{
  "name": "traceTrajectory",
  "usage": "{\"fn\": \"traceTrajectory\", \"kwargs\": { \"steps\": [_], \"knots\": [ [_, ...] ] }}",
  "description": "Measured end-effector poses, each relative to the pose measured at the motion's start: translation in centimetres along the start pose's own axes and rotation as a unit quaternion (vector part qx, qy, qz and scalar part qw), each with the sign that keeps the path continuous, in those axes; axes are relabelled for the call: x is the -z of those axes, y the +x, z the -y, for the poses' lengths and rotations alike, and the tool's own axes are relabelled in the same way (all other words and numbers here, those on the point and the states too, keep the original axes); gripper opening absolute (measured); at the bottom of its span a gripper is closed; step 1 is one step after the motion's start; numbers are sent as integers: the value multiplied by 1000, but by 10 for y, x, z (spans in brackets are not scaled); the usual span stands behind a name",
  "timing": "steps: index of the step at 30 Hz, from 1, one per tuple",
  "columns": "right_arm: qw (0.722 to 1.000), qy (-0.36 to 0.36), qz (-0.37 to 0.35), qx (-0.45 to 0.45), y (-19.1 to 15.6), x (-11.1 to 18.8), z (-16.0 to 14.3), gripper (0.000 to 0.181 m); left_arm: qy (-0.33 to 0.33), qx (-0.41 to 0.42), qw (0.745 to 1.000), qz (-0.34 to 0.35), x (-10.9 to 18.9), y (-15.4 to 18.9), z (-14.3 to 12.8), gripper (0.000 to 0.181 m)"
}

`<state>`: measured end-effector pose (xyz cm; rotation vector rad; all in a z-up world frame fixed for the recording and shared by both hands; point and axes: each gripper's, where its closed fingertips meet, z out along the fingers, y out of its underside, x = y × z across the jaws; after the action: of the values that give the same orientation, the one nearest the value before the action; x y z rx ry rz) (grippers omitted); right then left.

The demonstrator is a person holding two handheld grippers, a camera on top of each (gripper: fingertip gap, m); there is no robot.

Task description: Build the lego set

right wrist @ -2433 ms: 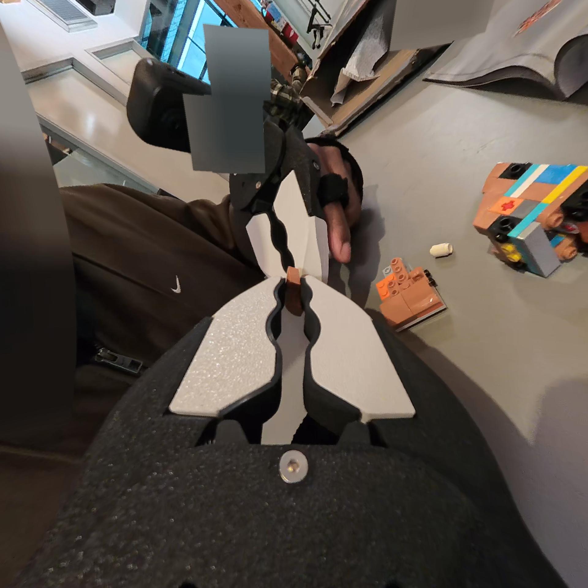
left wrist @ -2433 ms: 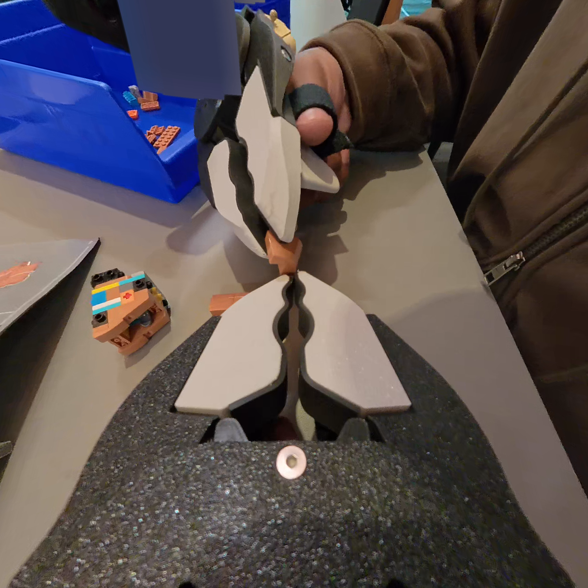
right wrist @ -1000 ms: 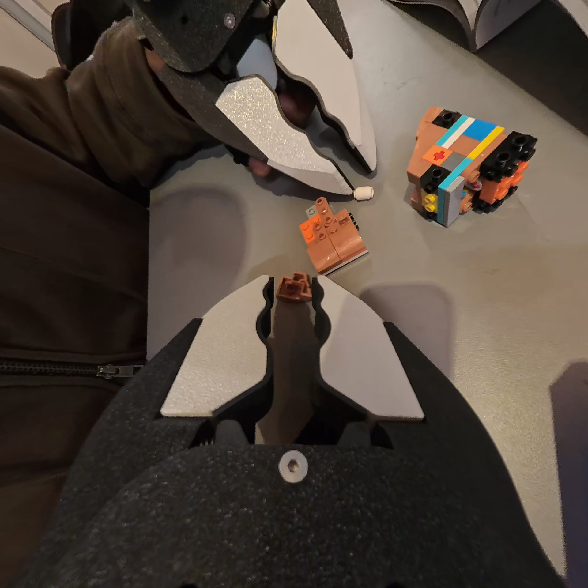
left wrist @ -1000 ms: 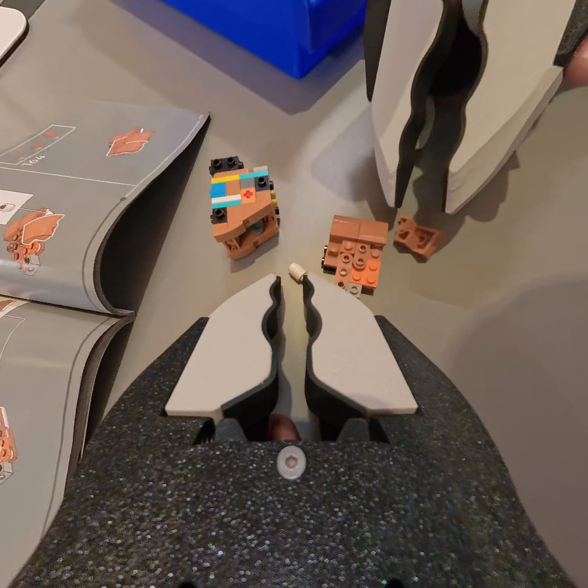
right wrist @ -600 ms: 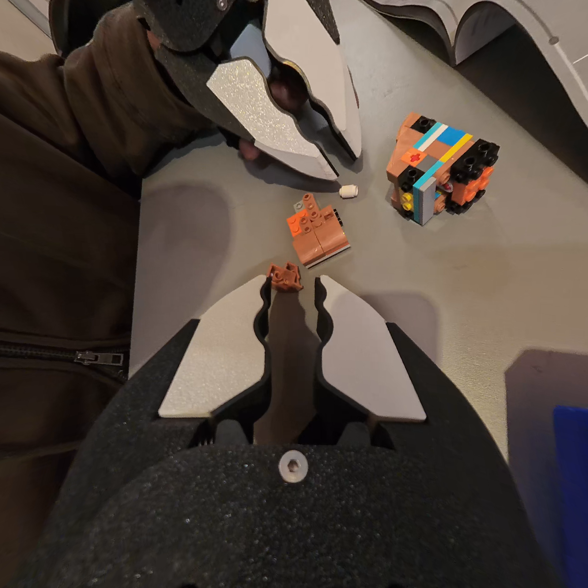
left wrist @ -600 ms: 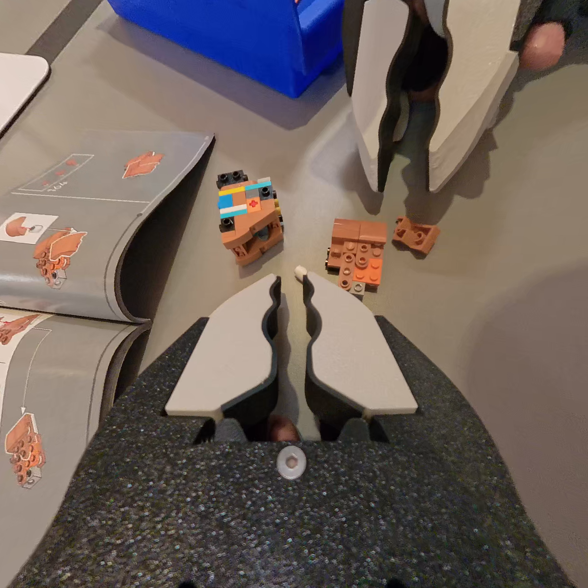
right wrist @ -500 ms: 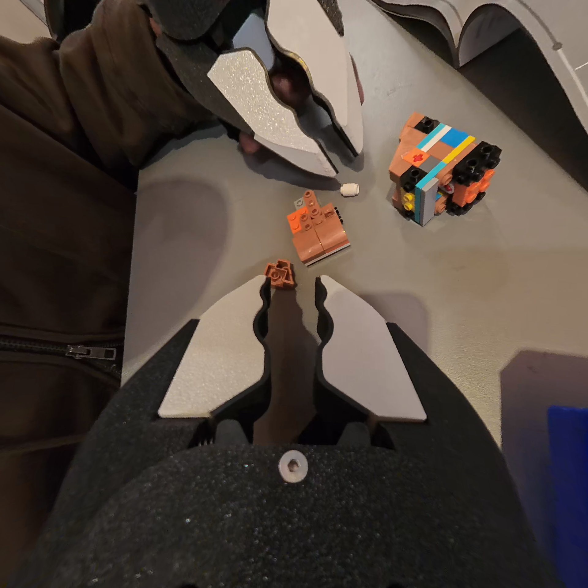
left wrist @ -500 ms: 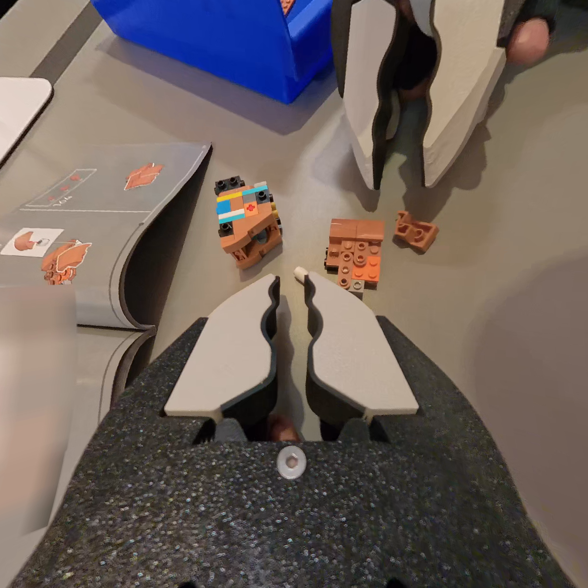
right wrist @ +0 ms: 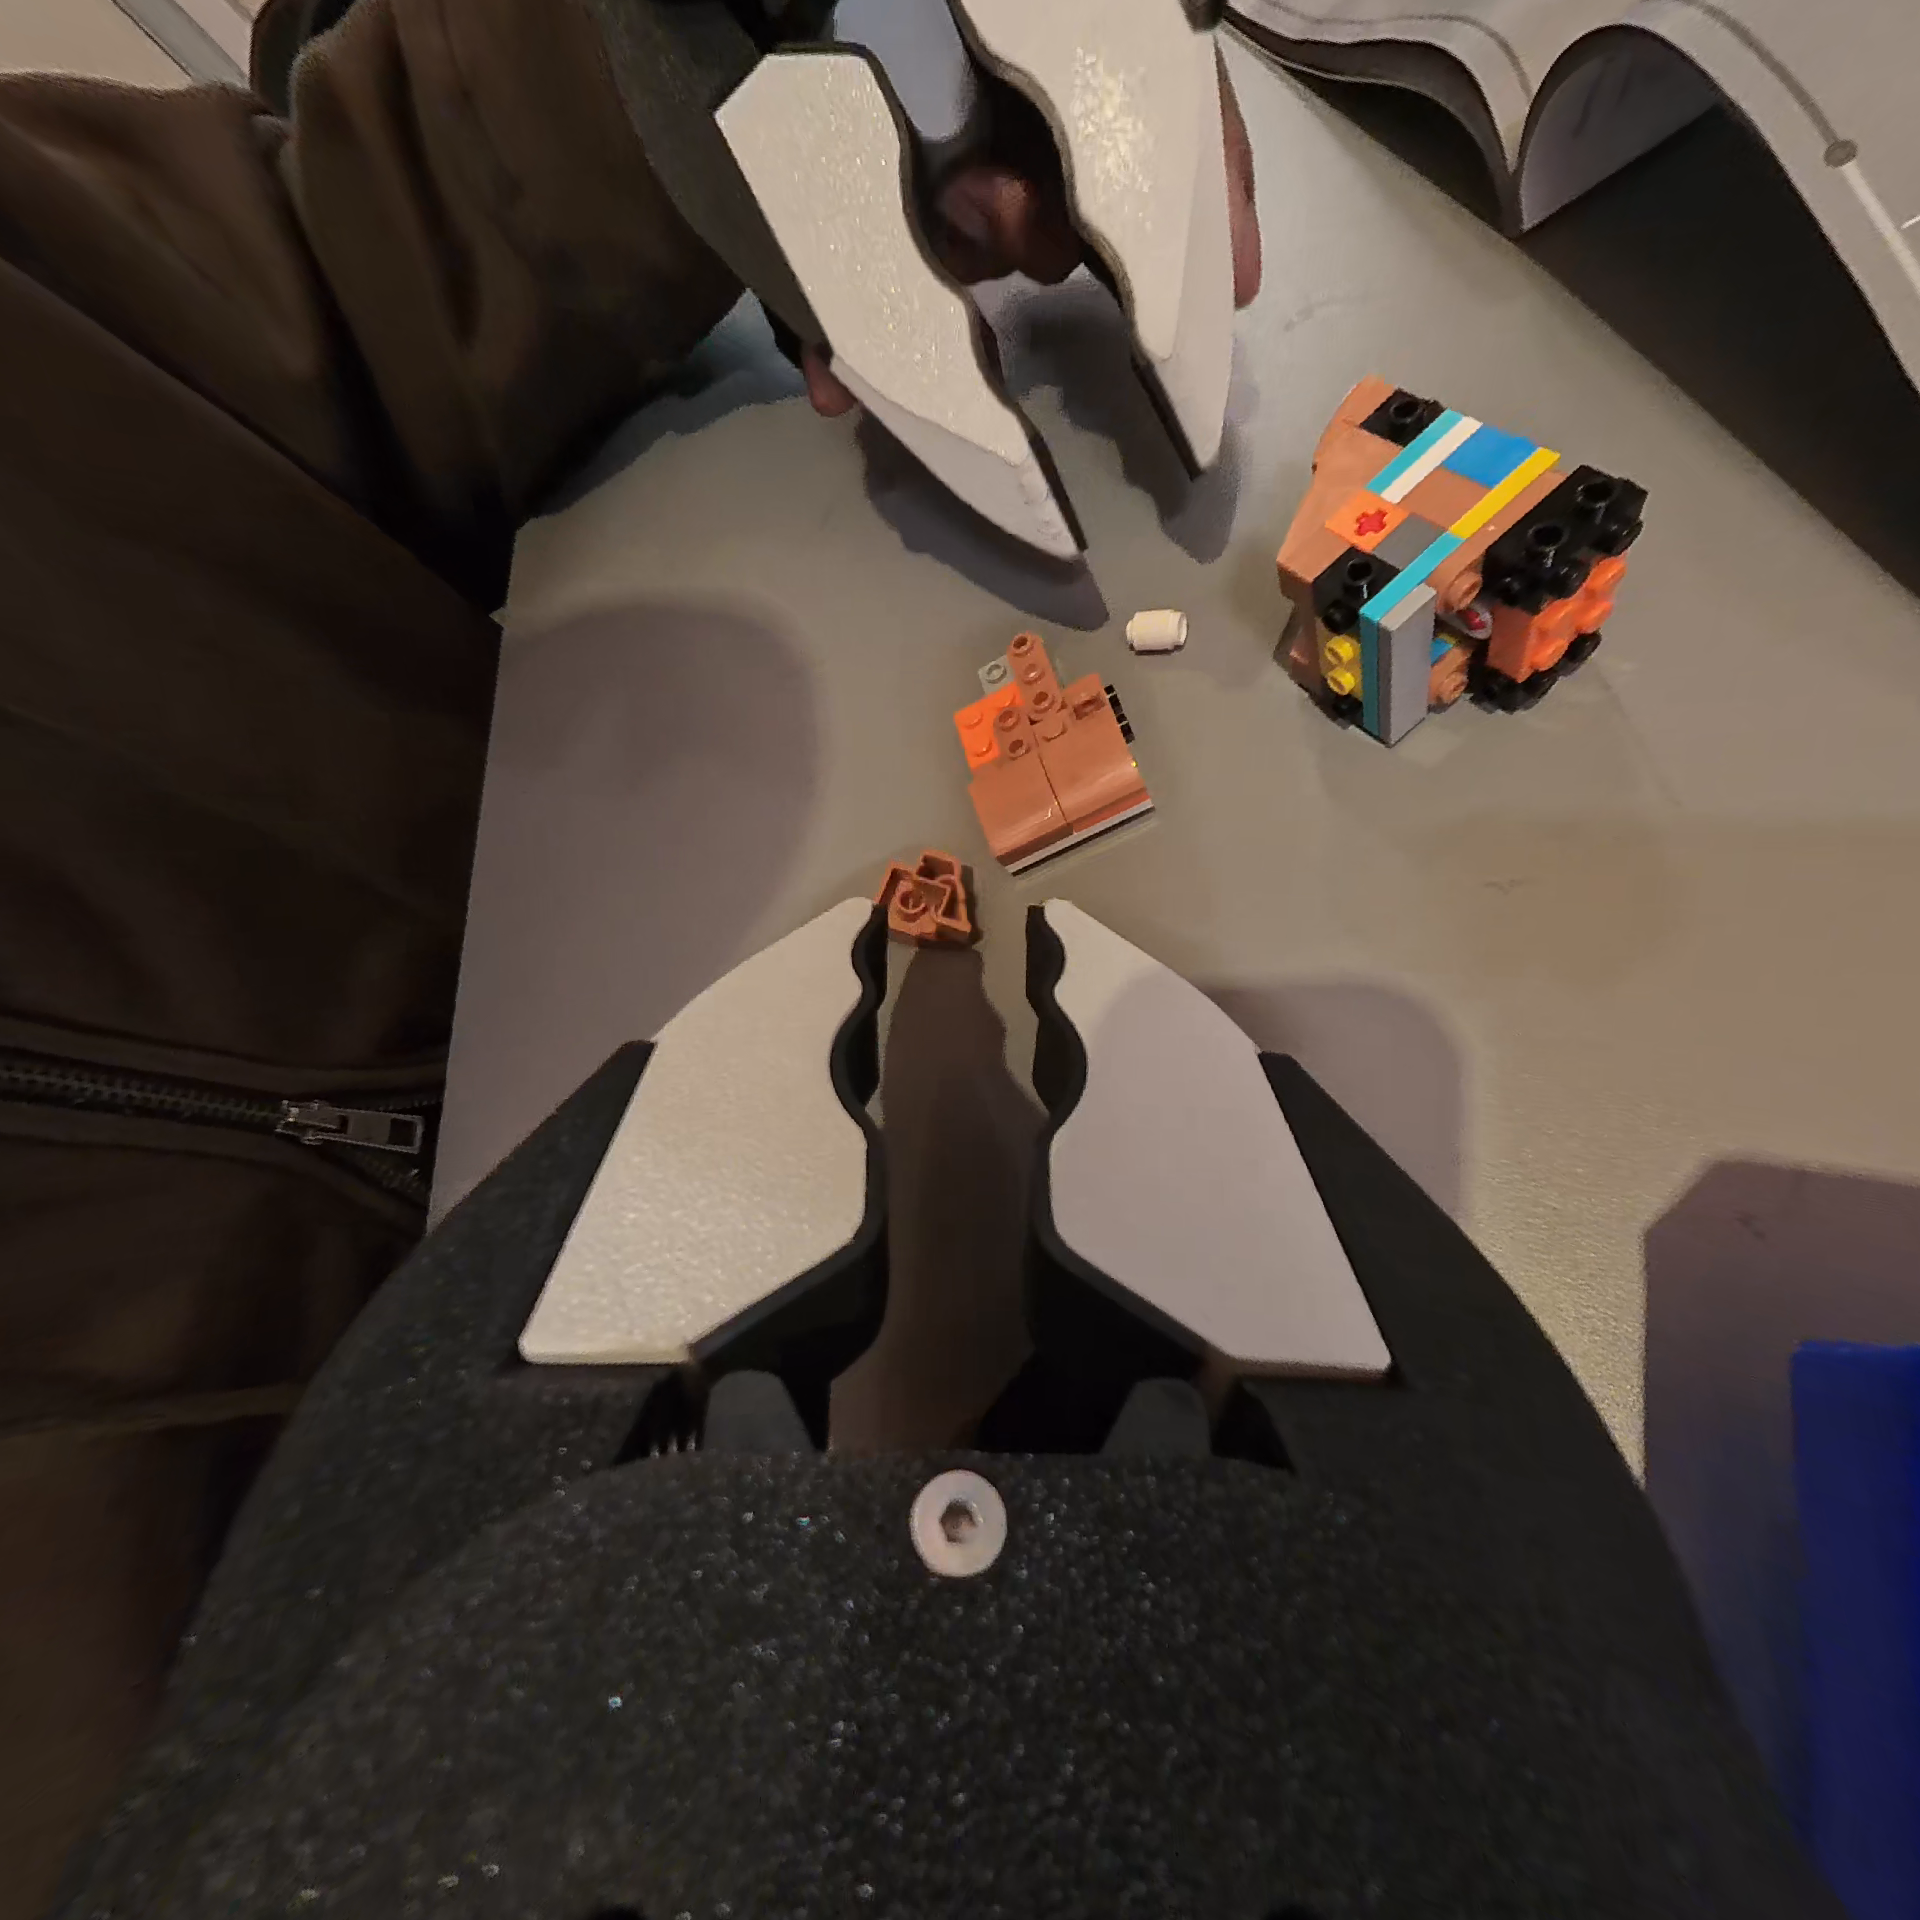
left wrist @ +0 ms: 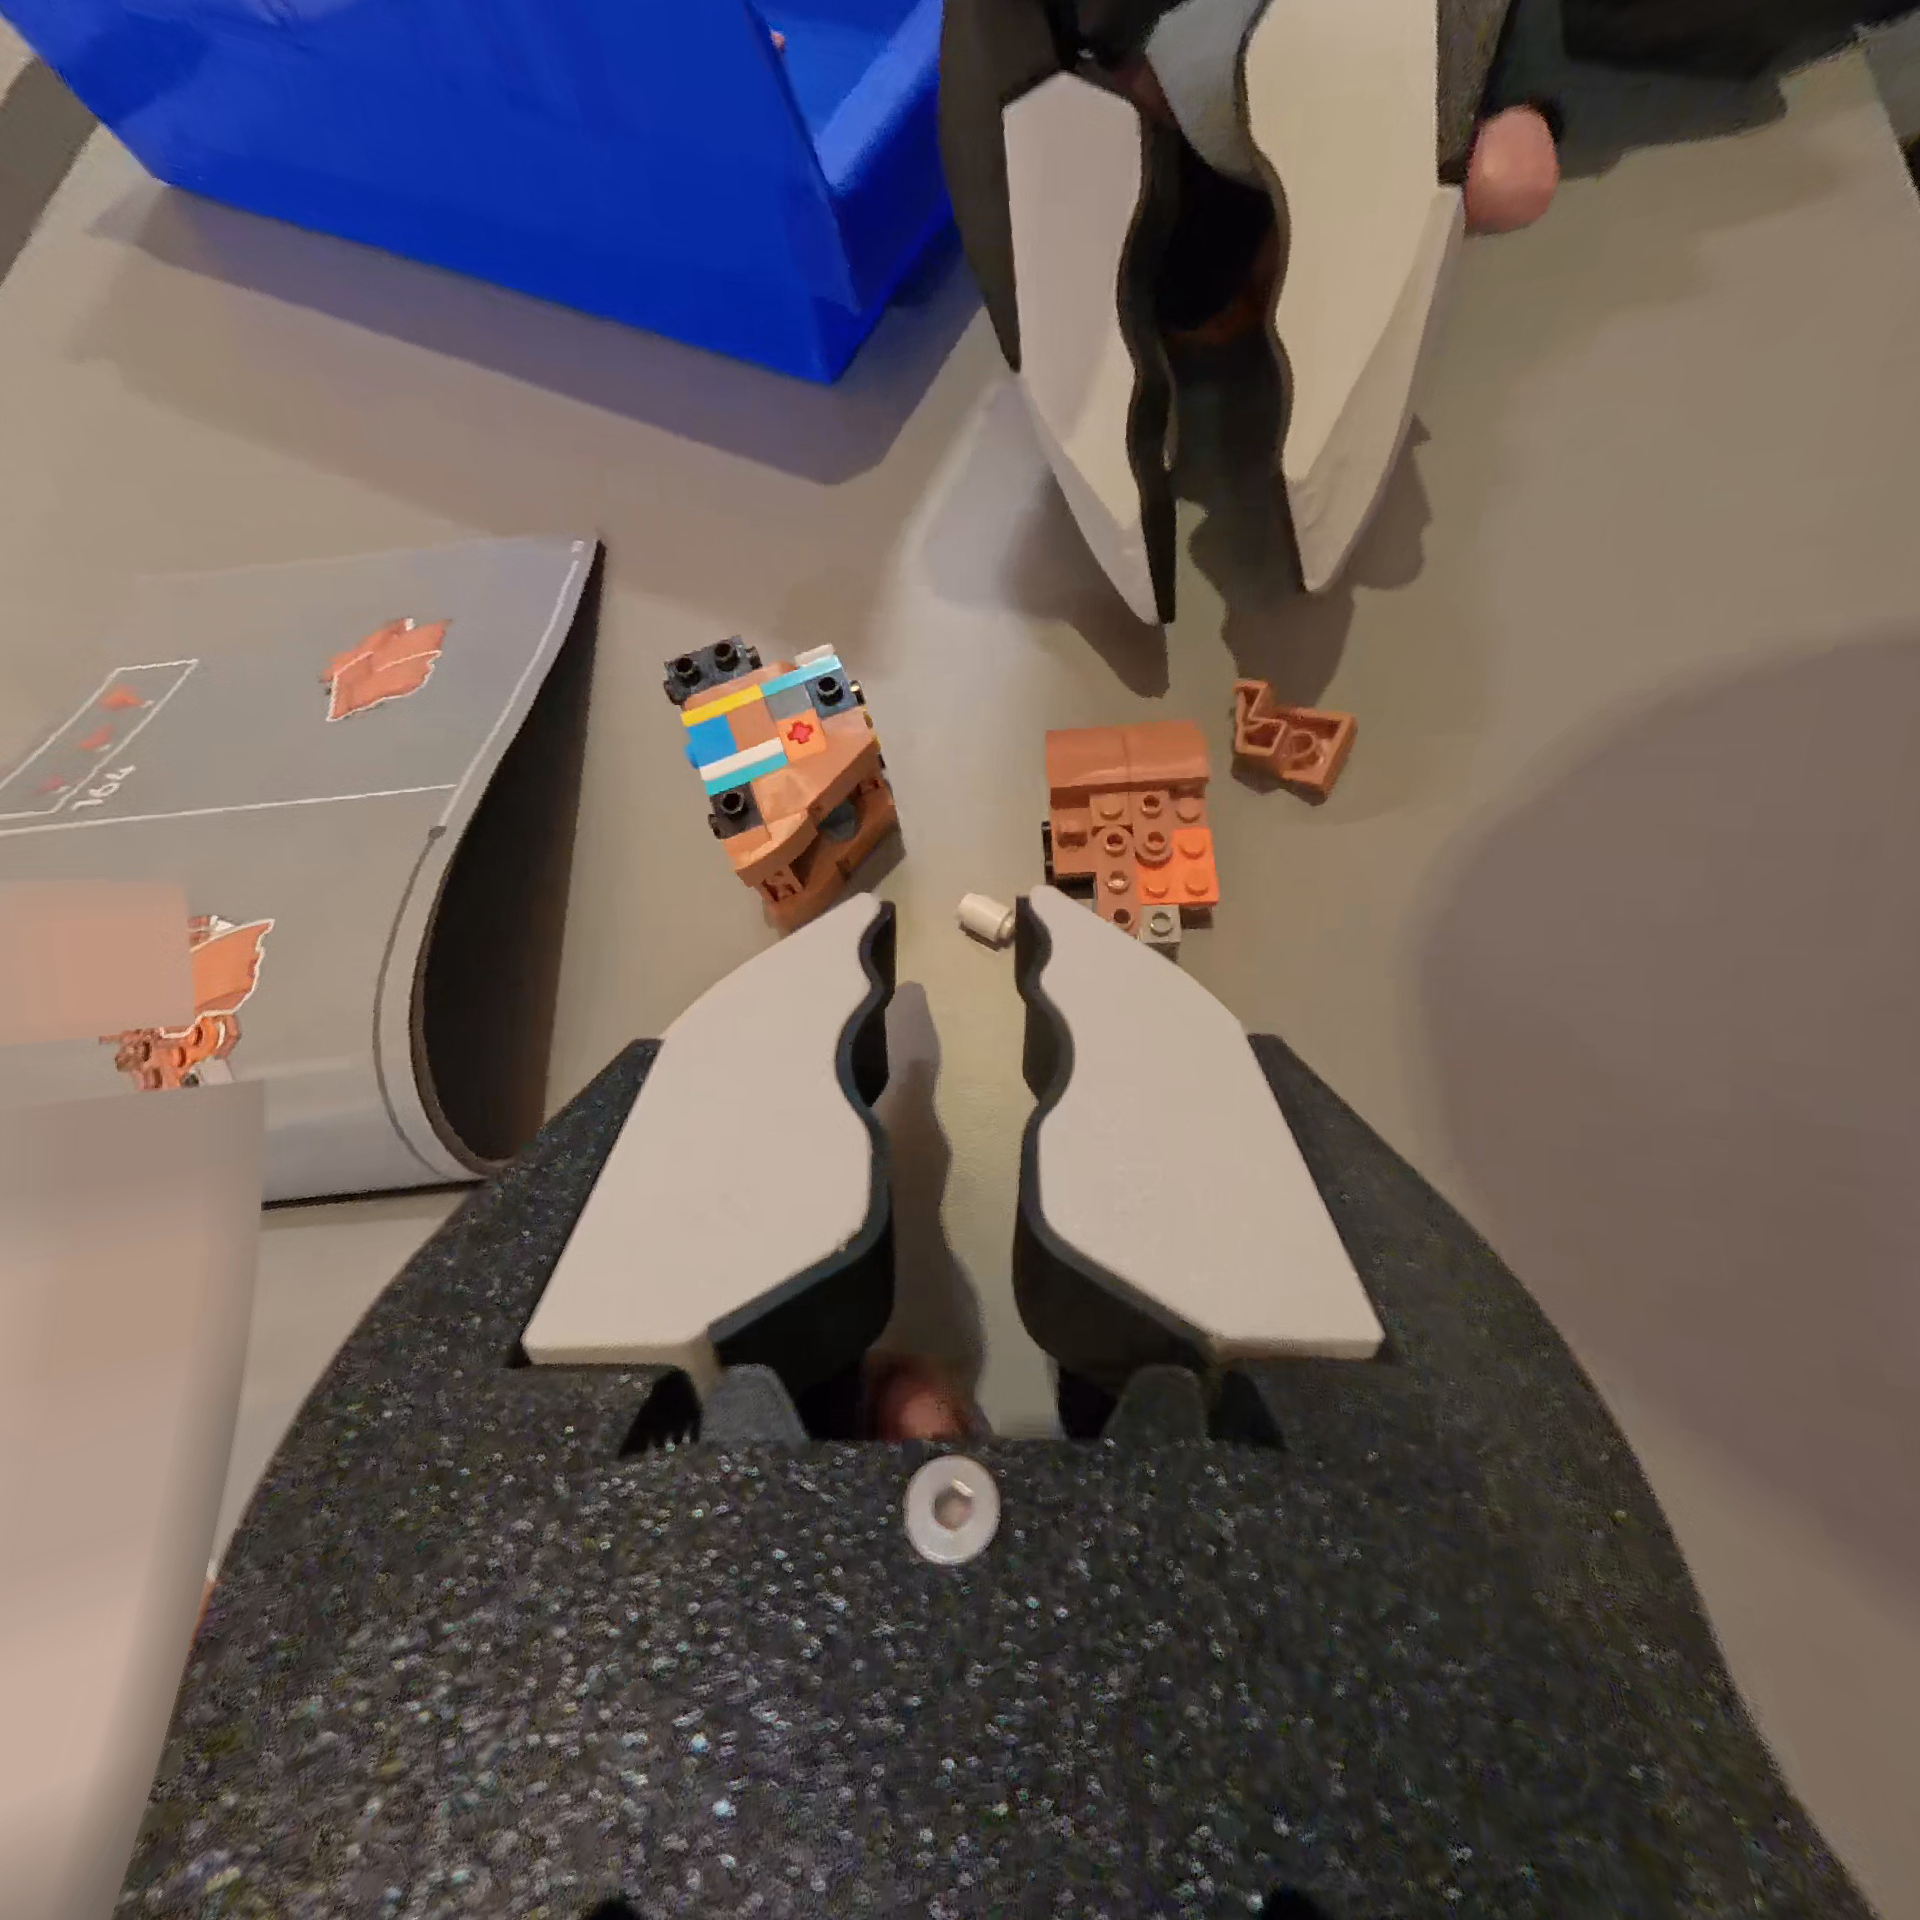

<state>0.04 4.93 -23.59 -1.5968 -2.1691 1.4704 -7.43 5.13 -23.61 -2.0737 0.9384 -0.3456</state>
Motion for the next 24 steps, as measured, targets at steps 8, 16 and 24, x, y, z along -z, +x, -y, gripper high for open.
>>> {"fn": "traceTrajectory", "kwargs": {
  "steps": [8, 16, 24],
  "knots": [
    [1000, 7, 14, -10, -1, 2, 0, 24, 0, -2, 999, -36, -10, 7, -7, 22],
    [1000, 7, 19, -12, -2, 1, 0, 22, -22, -1, 999, -34, -16, 4, -12, 19],
    [1000, 1, 11, 1, -3, -1, -1, 22, -26, -3, 999, -32, -23, 8, -8, 11]
  ]
}}
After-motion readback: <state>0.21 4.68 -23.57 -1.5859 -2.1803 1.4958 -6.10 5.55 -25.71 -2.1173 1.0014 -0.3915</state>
